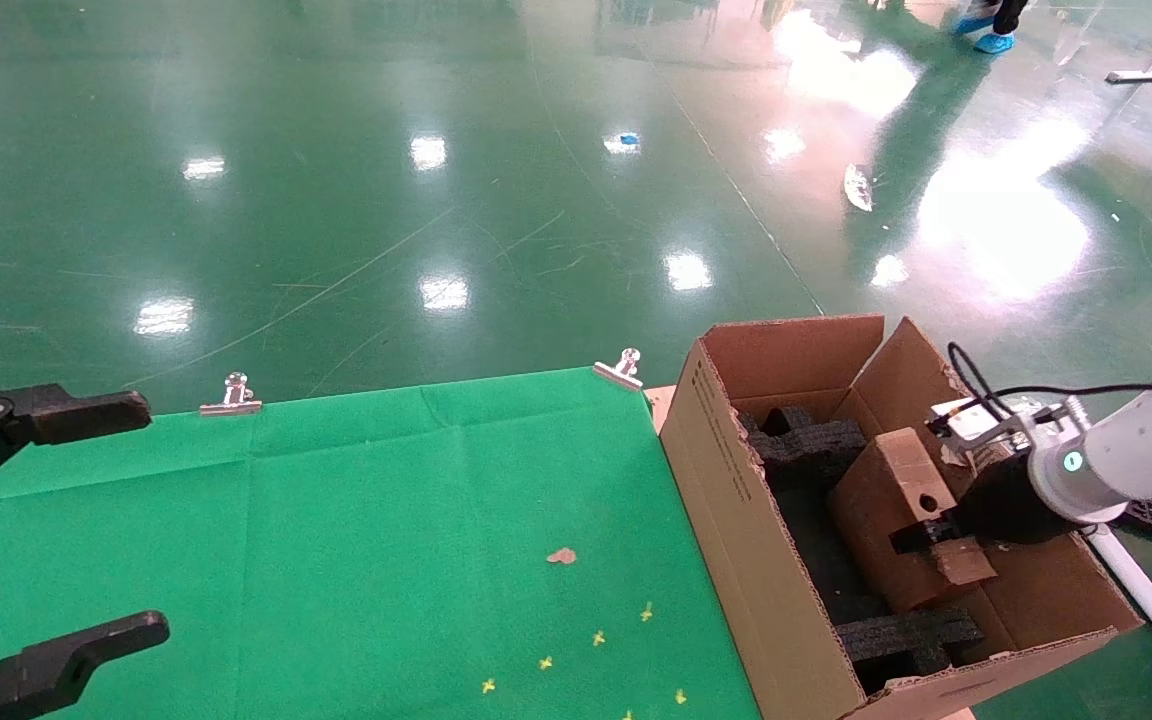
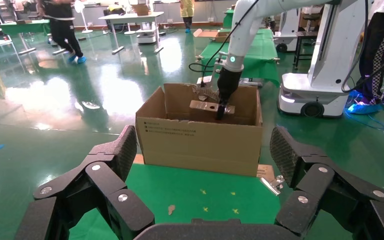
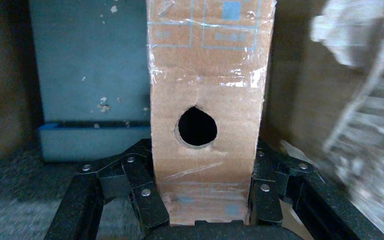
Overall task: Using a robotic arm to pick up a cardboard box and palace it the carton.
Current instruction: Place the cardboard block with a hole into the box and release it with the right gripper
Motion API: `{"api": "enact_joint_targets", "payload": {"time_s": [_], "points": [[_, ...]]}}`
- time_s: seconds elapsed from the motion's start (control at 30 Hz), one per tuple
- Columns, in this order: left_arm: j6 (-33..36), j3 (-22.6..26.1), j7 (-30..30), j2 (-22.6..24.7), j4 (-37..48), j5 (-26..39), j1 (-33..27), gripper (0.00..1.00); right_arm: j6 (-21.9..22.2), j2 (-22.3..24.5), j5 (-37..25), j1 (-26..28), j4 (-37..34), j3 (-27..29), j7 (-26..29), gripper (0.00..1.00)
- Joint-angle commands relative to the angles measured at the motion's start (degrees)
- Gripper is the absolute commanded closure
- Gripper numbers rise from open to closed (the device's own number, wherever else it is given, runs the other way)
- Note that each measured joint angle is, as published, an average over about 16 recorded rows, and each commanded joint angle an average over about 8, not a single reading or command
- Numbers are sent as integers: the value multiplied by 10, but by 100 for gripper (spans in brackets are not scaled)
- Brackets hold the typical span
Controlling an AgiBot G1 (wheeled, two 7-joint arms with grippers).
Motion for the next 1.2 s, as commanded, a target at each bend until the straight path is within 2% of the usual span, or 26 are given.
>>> {"api": "enact_joint_targets", "payload": {"time_s": [0.03, 0.3, 0.7, 1.2], "points": [[0, 0, 0, 0, 0, 0, 0, 0, 17, -6, 9, -19, -8, 4, -11, 99], [0, 0, 0, 0, 0, 0, 0, 0, 5, -5, 46, -35, -35, 27, -69, 0], [0, 1, 0, 0, 0, 0, 0, 0, -25, -29, 43, -26, -94, 27, -94, 0], [-1, 1, 1, 0, 0, -1, 0, 0, -45, -41, 37, -8, -122, 25, -108, 0]]}}
